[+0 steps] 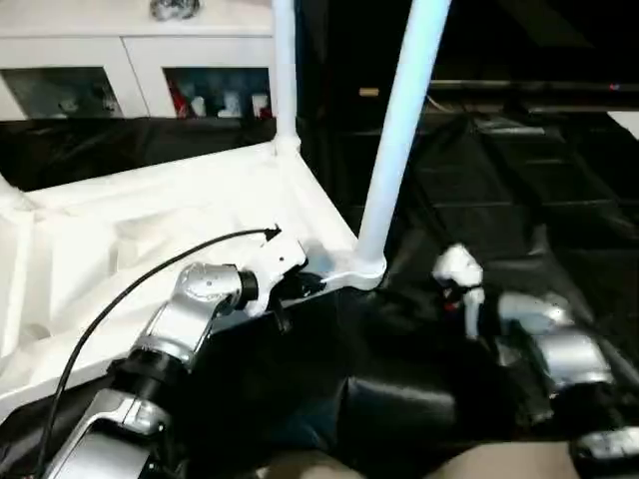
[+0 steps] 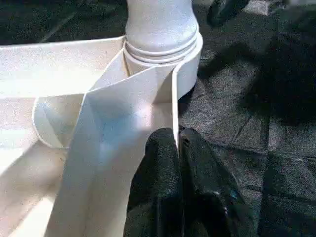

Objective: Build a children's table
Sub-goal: Rotate leg to tighten

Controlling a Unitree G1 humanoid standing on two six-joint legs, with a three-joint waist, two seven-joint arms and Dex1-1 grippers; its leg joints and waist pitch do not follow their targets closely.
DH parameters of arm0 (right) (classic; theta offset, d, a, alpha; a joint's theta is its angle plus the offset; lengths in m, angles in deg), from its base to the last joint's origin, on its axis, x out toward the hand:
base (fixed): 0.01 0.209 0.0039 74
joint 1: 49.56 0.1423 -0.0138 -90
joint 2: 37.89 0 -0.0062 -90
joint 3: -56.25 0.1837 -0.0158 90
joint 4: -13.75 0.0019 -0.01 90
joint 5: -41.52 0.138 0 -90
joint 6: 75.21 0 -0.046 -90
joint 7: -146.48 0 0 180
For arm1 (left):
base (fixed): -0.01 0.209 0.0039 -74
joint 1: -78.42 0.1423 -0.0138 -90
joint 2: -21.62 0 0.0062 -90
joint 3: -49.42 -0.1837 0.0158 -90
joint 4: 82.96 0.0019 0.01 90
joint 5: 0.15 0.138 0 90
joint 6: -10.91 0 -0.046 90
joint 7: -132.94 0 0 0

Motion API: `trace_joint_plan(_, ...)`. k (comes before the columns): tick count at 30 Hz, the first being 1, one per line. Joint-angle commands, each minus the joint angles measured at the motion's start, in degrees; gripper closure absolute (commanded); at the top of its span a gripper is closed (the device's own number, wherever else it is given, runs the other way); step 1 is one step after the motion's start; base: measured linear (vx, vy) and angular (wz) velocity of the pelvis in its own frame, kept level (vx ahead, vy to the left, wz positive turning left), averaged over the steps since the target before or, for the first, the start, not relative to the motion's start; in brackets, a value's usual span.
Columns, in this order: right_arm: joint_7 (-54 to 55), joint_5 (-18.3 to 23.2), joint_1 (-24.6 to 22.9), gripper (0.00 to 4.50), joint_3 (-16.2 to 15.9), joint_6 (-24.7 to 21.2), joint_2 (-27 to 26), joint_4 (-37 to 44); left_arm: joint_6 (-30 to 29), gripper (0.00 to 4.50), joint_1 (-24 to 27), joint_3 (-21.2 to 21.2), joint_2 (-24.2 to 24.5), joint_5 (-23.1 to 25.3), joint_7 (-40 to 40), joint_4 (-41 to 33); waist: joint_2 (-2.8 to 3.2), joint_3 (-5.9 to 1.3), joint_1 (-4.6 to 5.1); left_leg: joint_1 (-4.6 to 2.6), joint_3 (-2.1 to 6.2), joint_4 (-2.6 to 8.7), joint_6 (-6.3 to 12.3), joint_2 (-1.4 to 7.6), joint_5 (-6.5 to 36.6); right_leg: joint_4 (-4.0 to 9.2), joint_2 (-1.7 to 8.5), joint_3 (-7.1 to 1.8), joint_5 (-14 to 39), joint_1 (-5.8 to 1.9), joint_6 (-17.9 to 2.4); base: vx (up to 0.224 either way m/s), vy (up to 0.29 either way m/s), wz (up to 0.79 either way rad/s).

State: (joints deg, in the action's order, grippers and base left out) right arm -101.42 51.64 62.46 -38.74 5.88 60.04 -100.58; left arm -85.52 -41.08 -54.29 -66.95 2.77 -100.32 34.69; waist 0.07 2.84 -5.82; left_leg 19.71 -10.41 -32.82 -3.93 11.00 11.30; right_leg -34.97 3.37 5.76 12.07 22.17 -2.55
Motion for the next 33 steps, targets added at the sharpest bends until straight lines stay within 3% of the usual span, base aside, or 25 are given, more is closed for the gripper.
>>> trace_joint_plan(1,-1.22,1.26,-0.81,0.08,-0.46,-1.47,0.20,2.64,2.11,4.50,-0.02,1.10,-0.21,-0.64,1.65,-1.81,-0.80,-3.64,-0.27,0.59,0.98,2.51,7.40,2.61,3.29,4.22,5.33,-3.60,6.12,-3.33,-8.46,0.000,0.000,0.00)
trace_joint_plan(4,0.18,1.30,-0.31,0.08,-0.55,-1.44,-1.63,2.99,-0.08,4.50,0.36,1.99,-0.27,-2.34,0.97,-3.75,-0.73,-3.78,-0.31,0.82,1.02,2.39,7.09,2.64,2.01,3.94,5.47,-3.61,5.10,-3.23,-9.25,0.000,0.000,0.00)
trace_joint_plan(6,1.20,1.54,0.11,0.00,-0.69,-1.60,-2.86,3.17,-3.10,4.06,0.95,2.77,-0.09,-3.83,0.15,-5.68,-0.75,-3.98,-0.31,0.91,1.06,2.23,7.11,2.68,0.87,3.47,5.44,-3.65,2.87,-3.22,-9.98,0.000,0.000,0.00)
trace_joint_plan(8,1.38,1.89,0.12,0.00,-1.14,-2.36,-3.49,4.00,-4.97,3.95,1.41,3.44,0.20,-4.33,0.67,-7.03,-0.68,-4.17,-0.18,1.12,1.13,2.04,7.54,2.71,-0.75,2.88,5.37,-3.64,-0.75,-3.22,-11.14,0.000,0.000,0.00)
trace_joint_plan(10,2.36,2.05,0.05,0.00,-1.88,-3.20,-4.33,5.11,-6.15,3.84,2.46,4.12,1.32,-4.86,0.66,-9.30,-0.44,-4.26,-0.26,1.02,1.17,1.79,8.61,2.94,-1.84,2.38,5.32,-3.70,-4.83,-2.95,-12.60,0.000,0.000,0.00)
trace_joint_plan(12,5.76,1.32,1.08,0.00,-2.14,-2.90,-7.08,3.87,-10.86,3.65,4.90,6.33,4.39,-6.88,-0.68,-14.43,-0.14,-4.08,-0.17,1.11,1.24,1.82,8.76,3.04,-1.07,2.49,5.45,-3.56,-3.98,-2.80,-12.86,0.000,0.000,0.00)
trace_joint_plan(14,6.87,1.00,1.66,0.00,-2.13,-2.61,-8.24,2.94,-13.39,3.52,6.08,7.12,6.06,-7.89,-1.98,-16.72,-0.23,-3.91,0.43,1.26,1.27,2.15,7.33,2.99,0.45,2.59,5.61,-3.51,-0.89,-2.95,-13.03,0.000,0.000,0.00)
trace_joint_plan(15,7.96,0.61,2.38,0.00,-2.25,-2.30,-9.55,1.80,-16.90,3.44,7.78,7.77,8.63,-9.33,-4.32,-19.80,0.03,-3.75,0.52,0.83,1.14,2.14,6.47,2.95,1.93,3.02,5.52,-3.63,1.84,-2.61,-12.77,0.000,0.000,0.00)
trace_joint_plan(18,8.86,0.39,3.09,0.00,-2.52,-2.06,-10.79,0.75,-19.93,3.14,9.69,8.15,11.60,-11.01,-7.36,-22.74,0.28,-3.34,0.71,0.74,1.09,2.52,4.41,2.87,4.58,3.45,5.29,-3.83,6.06,-2.49,-12.05,0.000,0.000,0.00)
trace_joint_plan(19,10.49,0.16,4.30,0.00,-2.89,-1.51,-12.74,-0.86,-23.46,3.11,12.70,8.51,15.87,-13.65,-11.60,-26.96,0.48,-3.50,0.54,0.34,1.19,2.49,3.47,3.04,5.14,3.13,5.50,-3.98,5.73,-2.37,-12.07,0.000,0.000,0.00)
trace_joint_plan(20,11.25,0.10,4.80,0.00,-2.93,-1.30,-13.51,-1.53,-24.57,3.09,13.78,8.63,17.32,-14.58,-12.92,-28.37,0.58,-3.48,0.61,0.45,1.32,2.65,3.22,3.13,5.45,2.98,5.56,-3.98,5.72,-2.31,-12.32,0.000,0.000,0.00)
trace_joint_plan(21,14.30,-0.22,6.10,0.00,-2.53,-1.02,-15.58,-3.29,-26.68,2.93,15.91,8.96,19.53,-15.93,-14.13,-31.21,0.58,-3.07,0.98,0.50,1.21,2.91,2.76,2.91,6.89,3.39,5.20,-3.90,7.55,-2.20,-11.90,0.000,0.000,0.00)
trace_joint_plan(22,16.40,-0.58,6.78,0.00,-2.18,-0.73,-16.60,-4.37,-27.20,2.80,16.70,9.03,20.07,-16.05,-14.14,-32.20,-0.01,-3.07,1.03,0.37,1.29,3.01,2.16,3.00,7.46,3.15,5.56,-4.14,8.85,-2.22,-12.06,0.000,0.000,0.00)
trace_joint_plan(24,18.04,-0.85,7.28,0.00,-1.91,-0.51,-17.35,-5.18,-27.77,2.67,17.32,9.04,20.49,-16.16,-13.85,-33.11,0.40,-2.88,0.95,0.08,1.08,3.05,1.46,2.86,8.04,3.68,5.34,-4.21,10.32,-1.97,-11.57,0.000,0.000,0.00)
trace_joint_plan(25,23.45,-1.23,9.07,0.00,-0.63,-0.01,-19.84,-8.52,-27.67,2.55,18.53,8.54,20.41,-13.63,-11.02,-33.57,0.59,-2.89,0.72,-0.34,0.99,3.06,0.96,3.05,8.83,3.76,5.42,-4.38,10.34,-1.51,-11.55,0.000,0.000,0.00)
trace_joint_plan(26,25.57,-1.35,9.76,0.00,-0.13,0.10,-20.74,-9.83,-27.71,2.55,18.91,8.39,20.33,-12.63,-9.77,-33.70,0.44,-2.70,0.85,-0.27,1.05,3.25,0.54,2.94,9.34,3.90,5.29,-4.38,11.09,-1.67,-11.32,0.000,0.000,0.00)
trace_joint_plan(27,28.93,-1.47,10.61,0.00,0.77,0.65,-22.06,-11.63,-27.53,2.31,19.22,8.63,19.86,-11.33,-7.87,-33.26,0.72,-2.74,0.84,-0.19,1.19,3.35,-0.12,2.89,9.95,3.82,5.30,-4.34,12.02,-1.83,-10.72,0.000,0.000,0.00)
trace_joint_plan(29,32.94,-1.40,11.51,0.00,2.07,1.52,-23.51,-13.68,-28.16,2.26,19.51,8.92,19.69,-10.46,-6.06,-33.19,0.64,-2.80,0.86,-0.24,1.27,3.39,-0.75,2.85,11.00,3.94,5.36,-4.34,12.91,-2.03,-9.65,0.000,0.000,0.00)
trace_joint_plan(33,42.69,0.82,14.07,0.00,7.16,3.39,-26.77,-19.53,-32.15,1.83,21.40,7.80,22.10,-11.77,-5.40,-36.49,0.83,-3.08,1.13,-0.10,1.33,3.40,-1.35,2.75,9.43,3.45,5.32,-4.53,9.59,-2.12,-9.97,0.000,0.000,0.00)
